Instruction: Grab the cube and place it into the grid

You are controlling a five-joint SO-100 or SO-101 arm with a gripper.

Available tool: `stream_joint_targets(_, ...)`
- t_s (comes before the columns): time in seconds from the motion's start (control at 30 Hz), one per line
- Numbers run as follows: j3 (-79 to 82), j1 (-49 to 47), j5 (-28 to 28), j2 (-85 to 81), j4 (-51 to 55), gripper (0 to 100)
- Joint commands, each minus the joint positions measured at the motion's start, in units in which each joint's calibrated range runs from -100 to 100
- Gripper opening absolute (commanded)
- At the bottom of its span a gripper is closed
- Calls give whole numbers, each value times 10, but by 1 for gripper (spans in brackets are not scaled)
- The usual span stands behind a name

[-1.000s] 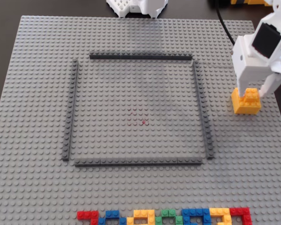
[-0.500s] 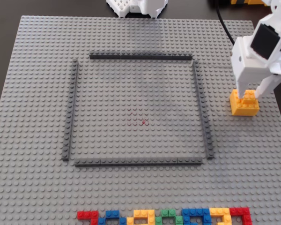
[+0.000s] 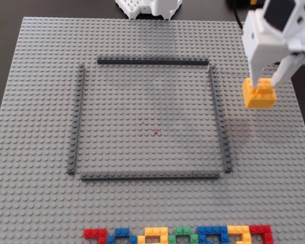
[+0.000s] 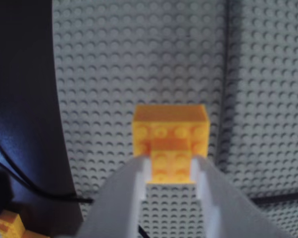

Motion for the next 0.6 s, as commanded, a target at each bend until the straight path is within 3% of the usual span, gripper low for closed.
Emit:
stream_joint_targets(0.0,-43,20,17,-95,24,7)
stream_joint_targets(0.57,-51,129,68,-94,-8,9)
